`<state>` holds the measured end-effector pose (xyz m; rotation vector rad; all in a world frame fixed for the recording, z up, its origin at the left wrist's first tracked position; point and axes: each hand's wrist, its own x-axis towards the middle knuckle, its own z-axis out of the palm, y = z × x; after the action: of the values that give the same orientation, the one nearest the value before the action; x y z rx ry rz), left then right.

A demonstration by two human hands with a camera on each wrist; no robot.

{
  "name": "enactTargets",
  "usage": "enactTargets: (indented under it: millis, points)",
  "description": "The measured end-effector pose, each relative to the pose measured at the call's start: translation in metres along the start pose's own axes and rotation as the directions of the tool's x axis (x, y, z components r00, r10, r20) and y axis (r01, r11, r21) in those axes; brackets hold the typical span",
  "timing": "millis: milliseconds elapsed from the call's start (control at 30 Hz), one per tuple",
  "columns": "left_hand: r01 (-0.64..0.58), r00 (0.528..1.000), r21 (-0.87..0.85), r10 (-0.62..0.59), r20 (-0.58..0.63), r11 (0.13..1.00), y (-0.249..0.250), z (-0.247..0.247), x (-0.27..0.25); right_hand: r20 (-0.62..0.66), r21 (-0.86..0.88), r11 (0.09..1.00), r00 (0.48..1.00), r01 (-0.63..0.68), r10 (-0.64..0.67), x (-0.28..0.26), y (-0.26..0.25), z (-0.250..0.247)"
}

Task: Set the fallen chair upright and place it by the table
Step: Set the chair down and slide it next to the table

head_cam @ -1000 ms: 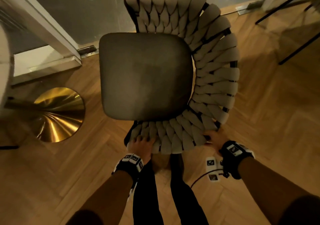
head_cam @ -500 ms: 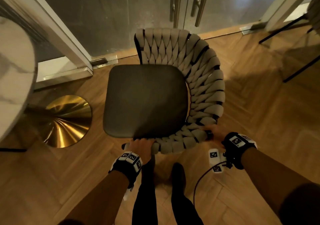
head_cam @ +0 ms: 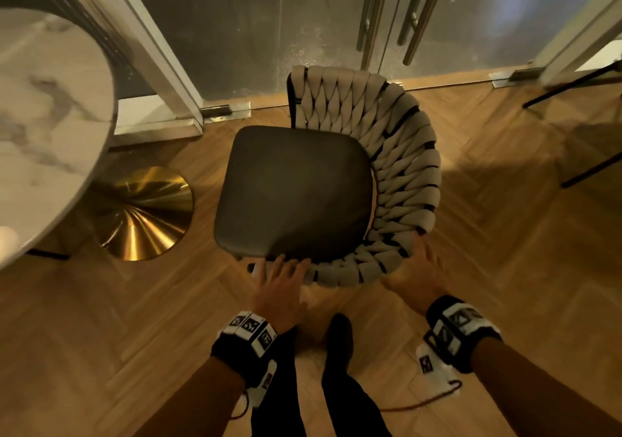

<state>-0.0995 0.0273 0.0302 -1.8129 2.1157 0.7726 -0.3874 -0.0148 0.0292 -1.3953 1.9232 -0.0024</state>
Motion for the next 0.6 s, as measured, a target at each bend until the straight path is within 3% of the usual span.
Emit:
enactTargets:
  millis: [67,133,267,333,433,600]
  points:
    - [0.031,0.999,-0.077,-0.032,-0.010,0.997,0.008,0.002,-0.007,0.114,-0.233,0.963,0.987,0.138,-0.114,-0.033,-0.017,0.011]
    - [0.052,0.999,-0.079,-0.050,0.021,0.996,0.009,0.006,-0.002,0.204,-0.347,0.906,0.962,0.244,-0.181,-0.047,-0.031,0.026]
    - [0.120,0.990,0.079,-0.126,0.068,0.990,-0.017,0.014,0.031,0.220,-0.486,0.840,0.964,0.242,-0.150,-0.023,-0.047,0.047]
    - [0.149,0.983,0.080,-0.156,0.097,0.986,-0.031,0.014,0.041,0.190,-0.502,0.842,0.975,0.200,-0.119,-0.002,-0.047,0.049]
    - [0.098,0.990,0.100,-0.107,0.094,0.990,-0.043,0.011,0.041,0.247,-0.483,0.849,0.963,0.216,-0.104,0.022,-0.041,0.054]
    - [0.079,0.993,0.115,-0.088,0.083,0.990,-0.053,0.018,0.016,0.258,-0.447,0.860,0.956,0.246,-0.139,-0.001,-0.036,0.068]
